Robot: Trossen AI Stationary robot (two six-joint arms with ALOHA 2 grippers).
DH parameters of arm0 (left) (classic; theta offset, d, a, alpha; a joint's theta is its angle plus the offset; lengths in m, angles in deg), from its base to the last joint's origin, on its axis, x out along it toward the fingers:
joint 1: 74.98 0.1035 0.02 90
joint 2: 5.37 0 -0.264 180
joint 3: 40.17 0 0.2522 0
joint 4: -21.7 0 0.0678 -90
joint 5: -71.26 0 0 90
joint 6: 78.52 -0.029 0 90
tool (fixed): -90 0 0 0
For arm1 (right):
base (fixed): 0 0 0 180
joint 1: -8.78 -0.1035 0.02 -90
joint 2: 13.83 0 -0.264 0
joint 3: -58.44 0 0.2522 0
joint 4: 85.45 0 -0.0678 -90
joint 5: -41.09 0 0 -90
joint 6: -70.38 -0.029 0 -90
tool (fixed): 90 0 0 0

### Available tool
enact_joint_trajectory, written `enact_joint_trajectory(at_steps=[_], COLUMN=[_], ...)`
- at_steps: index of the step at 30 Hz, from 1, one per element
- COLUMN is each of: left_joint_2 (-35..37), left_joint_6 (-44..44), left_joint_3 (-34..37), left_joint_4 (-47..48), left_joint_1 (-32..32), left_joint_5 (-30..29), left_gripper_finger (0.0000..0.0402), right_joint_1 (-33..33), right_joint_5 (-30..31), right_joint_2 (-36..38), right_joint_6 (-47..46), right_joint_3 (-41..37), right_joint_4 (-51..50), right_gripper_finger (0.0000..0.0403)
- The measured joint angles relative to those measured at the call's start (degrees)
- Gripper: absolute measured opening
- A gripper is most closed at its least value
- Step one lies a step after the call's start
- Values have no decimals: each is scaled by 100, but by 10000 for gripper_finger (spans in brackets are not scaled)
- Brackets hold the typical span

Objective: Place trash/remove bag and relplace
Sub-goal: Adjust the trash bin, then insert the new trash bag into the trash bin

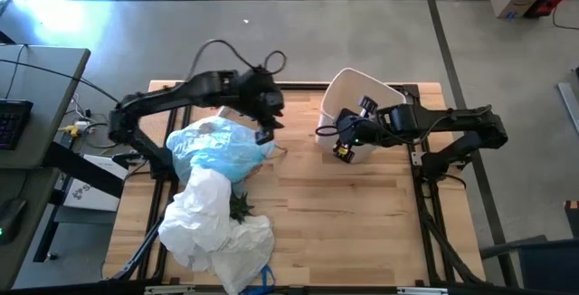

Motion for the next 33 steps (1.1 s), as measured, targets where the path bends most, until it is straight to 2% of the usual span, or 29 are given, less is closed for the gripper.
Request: enact_joint_trajectory(at_steps=[6,10,15,25,30,33], left_joint_2=[629,867,1054,1637,2180,2562], left_joint_6=[89,170,272,772,1577,2049], left_joint_3=[0,0,0,0,0,0], left_joint_4=[287,522,902,2082,2419,2432], left_joint_1=[-209,-349,-591,-1434,-1854,-2096], left_joint_5=[-133,-450,-501,-259,664,864], left_gripper_finger=[156,156,156,156,157,157], right_joint_1=[-100,-184,-403,-622,-664,-668], right_joint_5=[54,-53,387,1316,1658,1786], right_joint_2=[11,11,11,11,83,158], right_joint_6=[44,44,27,259,475,634], right_joint_3=[184,201,203,209,212,212], right_joint_4=[2,80,115,162,390,653], right_gripper_finger=[88,133,167,186,186,186])
